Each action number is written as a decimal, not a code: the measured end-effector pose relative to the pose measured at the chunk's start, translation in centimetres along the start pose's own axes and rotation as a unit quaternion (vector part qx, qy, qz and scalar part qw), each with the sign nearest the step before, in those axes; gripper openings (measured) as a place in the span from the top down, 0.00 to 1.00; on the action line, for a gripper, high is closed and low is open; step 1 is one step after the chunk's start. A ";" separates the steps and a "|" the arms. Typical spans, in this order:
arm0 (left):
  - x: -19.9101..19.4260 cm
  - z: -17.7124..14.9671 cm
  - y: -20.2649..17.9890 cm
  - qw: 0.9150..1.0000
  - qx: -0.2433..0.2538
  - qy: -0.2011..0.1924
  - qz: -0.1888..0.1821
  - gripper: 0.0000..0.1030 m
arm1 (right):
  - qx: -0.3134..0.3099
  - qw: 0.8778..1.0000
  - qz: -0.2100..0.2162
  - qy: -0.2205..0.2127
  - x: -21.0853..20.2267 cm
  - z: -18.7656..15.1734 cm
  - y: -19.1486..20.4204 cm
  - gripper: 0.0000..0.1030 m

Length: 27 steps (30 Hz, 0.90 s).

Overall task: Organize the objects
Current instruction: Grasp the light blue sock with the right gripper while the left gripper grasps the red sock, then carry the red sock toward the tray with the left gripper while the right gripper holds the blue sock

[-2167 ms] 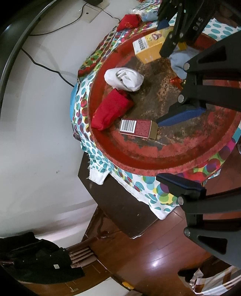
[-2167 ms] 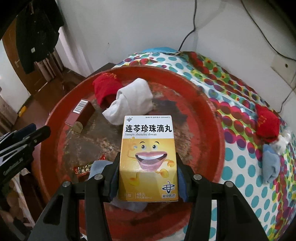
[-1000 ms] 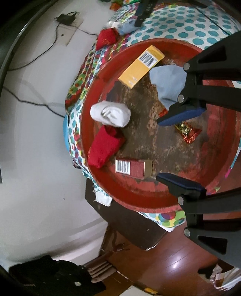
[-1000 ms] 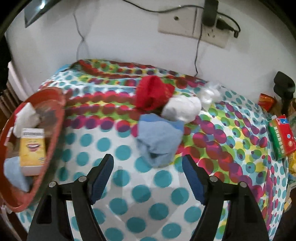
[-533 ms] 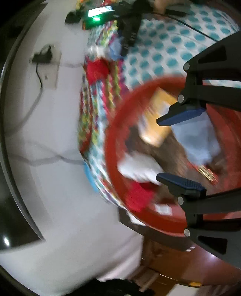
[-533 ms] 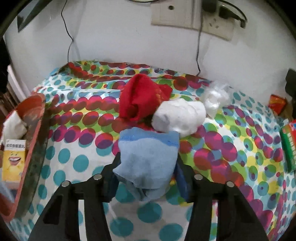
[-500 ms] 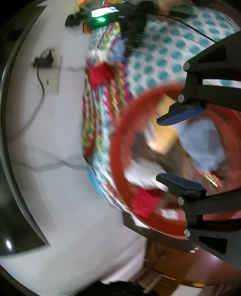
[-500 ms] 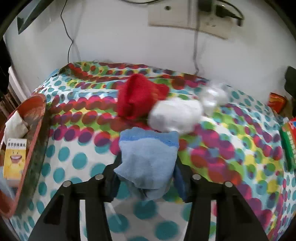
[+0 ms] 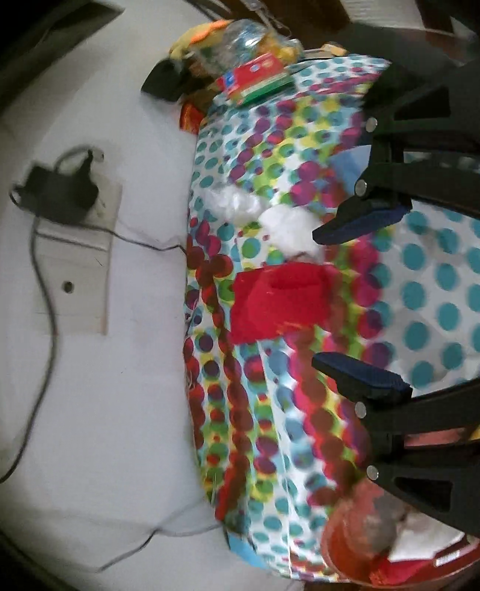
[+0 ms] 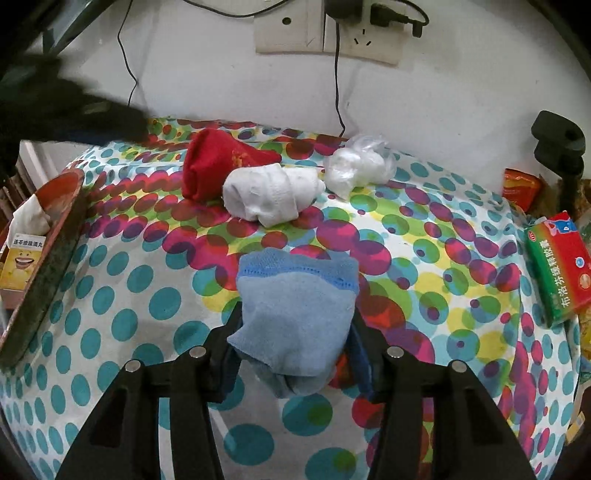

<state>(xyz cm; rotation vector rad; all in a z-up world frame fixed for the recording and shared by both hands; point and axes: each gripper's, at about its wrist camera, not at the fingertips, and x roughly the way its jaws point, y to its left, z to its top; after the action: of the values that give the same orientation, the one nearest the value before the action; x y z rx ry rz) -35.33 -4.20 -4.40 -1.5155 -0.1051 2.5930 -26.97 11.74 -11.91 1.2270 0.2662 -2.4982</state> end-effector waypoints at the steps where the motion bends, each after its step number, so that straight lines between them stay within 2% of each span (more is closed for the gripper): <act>1: 1.0 0.6 0.1 1.000 -0.012 0.003 -0.003 0.40 | 0.000 1.000 0.000 0.000 0.0 0.1 0.0 0.51; 7: 5.9 2.3 -0.2 0.998 -0.040 0.036 -0.012 0.40 | -0.003 1.000 0.005 0.001 0.3 0.0 0.3 0.47; 10: 8.1 2.0 -0.2 0.998 -0.043 0.043 0.018 0.39 | -0.003 1.000 0.004 0.001 0.3 -0.2 0.4 0.47; 12: 8.7 1.9 0.4 0.997 -0.061 0.033 0.020 0.39 | -0.002 1.000 0.005 0.001 0.4 -0.3 0.4 0.47; 14: 8.7 1.5 1.4 0.996 -0.090 0.018 0.001 0.39 | -0.002 1.000 0.004 0.000 0.4 -0.5 0.4 0.47; 15: 8.6 1.3 1.6 0.996 -0.092 0.016 -0.002 0.43 | -0.002 1.000 0.005 0.000 0.4 -0.5 0.4 0.47; 16: 8.5 1.2 1.6 0.996 -0.088 0.015 0.002 0.60 | -0.002 1.000 0.005 0.000 0.4 -0.6 0.4 0.46; 17: 8.4 1.1 1.6 0.997 -0.079 0.018 0.007 0.65 | -0.003 1.000 0.005 0.000 0.4 -0.6 0.5 0.46; 27: 4.6 -0.4 1.4 0.999 -0.018 -0.007 0.041 0.67 | -0.002 1.000 0.005 0.000 0.1 -0.7 0.4 0.46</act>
<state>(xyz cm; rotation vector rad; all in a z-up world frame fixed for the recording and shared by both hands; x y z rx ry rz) -37.35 -4.84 -8.77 -1.5460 -0.0932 2.6782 -26.33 11.59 -12.45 1.2230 0.2625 -2.4882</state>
